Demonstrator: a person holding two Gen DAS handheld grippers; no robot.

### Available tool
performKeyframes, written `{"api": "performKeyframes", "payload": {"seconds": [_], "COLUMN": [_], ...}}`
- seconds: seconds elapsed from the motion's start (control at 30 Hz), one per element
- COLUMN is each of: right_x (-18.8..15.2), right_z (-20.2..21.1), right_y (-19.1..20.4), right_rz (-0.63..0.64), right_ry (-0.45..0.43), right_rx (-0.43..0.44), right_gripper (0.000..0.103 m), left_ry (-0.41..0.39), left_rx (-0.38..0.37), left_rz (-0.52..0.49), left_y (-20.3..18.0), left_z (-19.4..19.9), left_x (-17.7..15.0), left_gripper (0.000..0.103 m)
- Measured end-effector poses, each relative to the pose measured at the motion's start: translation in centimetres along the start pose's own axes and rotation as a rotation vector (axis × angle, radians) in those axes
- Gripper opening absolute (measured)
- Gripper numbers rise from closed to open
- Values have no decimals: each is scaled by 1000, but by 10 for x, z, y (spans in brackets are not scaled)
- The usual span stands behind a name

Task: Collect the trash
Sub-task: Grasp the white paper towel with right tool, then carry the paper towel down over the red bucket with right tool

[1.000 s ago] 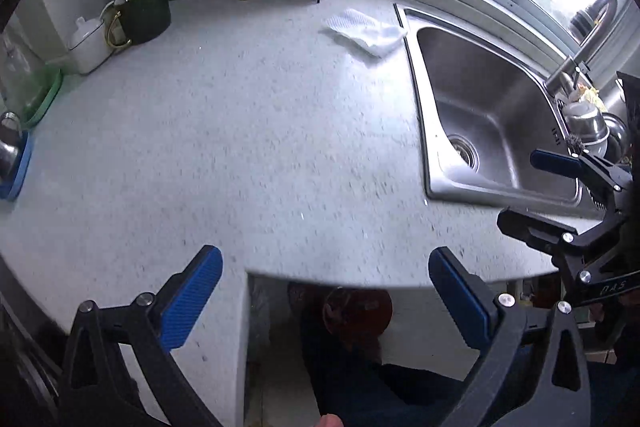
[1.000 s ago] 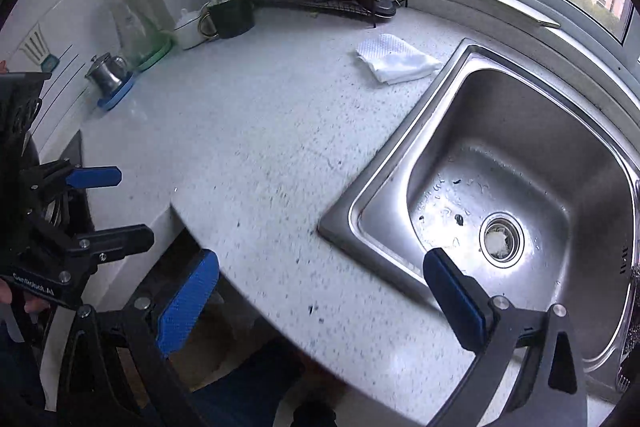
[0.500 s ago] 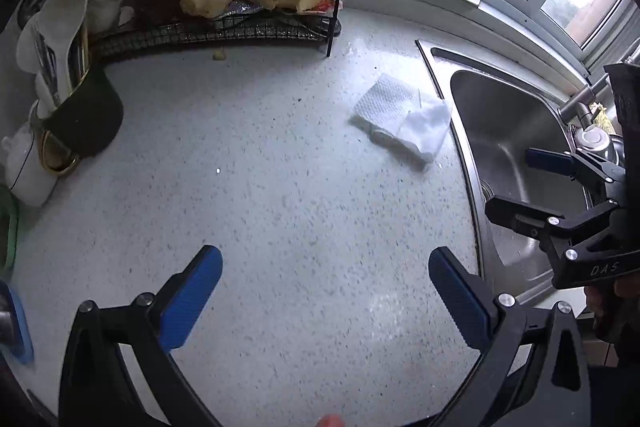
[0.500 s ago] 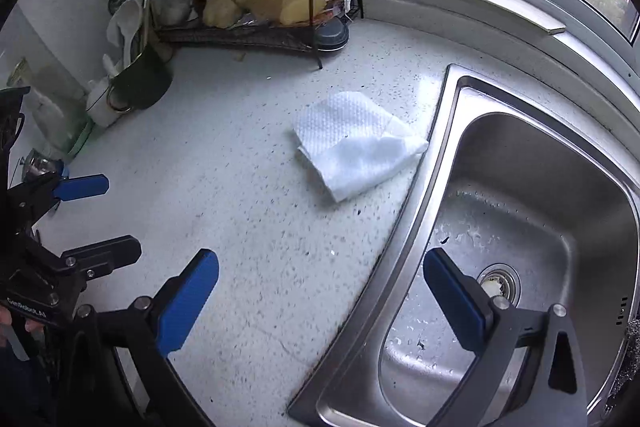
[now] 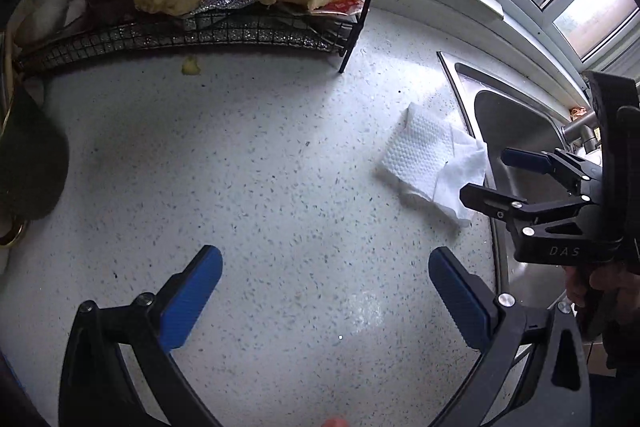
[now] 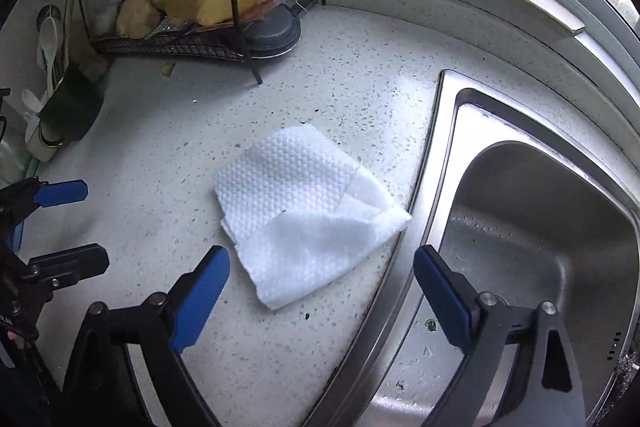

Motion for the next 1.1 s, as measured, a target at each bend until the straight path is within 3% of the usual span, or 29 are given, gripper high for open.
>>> {"api": "performKeyframes", "payload": {"seconds": [0.2, 0.37, 0.47, 0.53, 0.6, 0.8, 1.1], "right_x": [18, 25, 24, 22, 19, -1, -72], "right_z": [-16, -28, -26, -23, -22, -12, 33], "right_y": [-6, -11, -10, -9, -8, -8, -1], "right_rz": [40, 85, 133, 143, 142, 90, 113], "right_ry": [46, 69, 62, 59, 65, 75, 36], "right_rx": [6, 4, -8, 14, 48, 114, 145], "right_gripper": [80, 64, 46, 21, 8, 6, 6], "left_ry": [11, 18, 27, 31, 33, 30, -15], "left_rx": [-1, -16, -26, -27, -28, -28, -11], "left_rz": [-24, -21, -11, -10, -13, -33, -16], "left_y": [-2, -1, 0, 1, -1, -20, -55], "left_z": [-10, -16, -21, -21, -20, -13, 17], "left_x": [14, 19, 18, 15, 12, -2, -53], "left_gripper": [102, 102, 102, 102, 102, 102, 102]}}
Point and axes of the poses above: each gripper's, at about its wrist camera, not at the fingertips, and z roughly against the way its jaws point, y to its left, x to its top, the point moved 4 cm from there along -z, roughly the way its jaws point, and after that the axes turned 7 degrees about y, right-handed, at the moved point
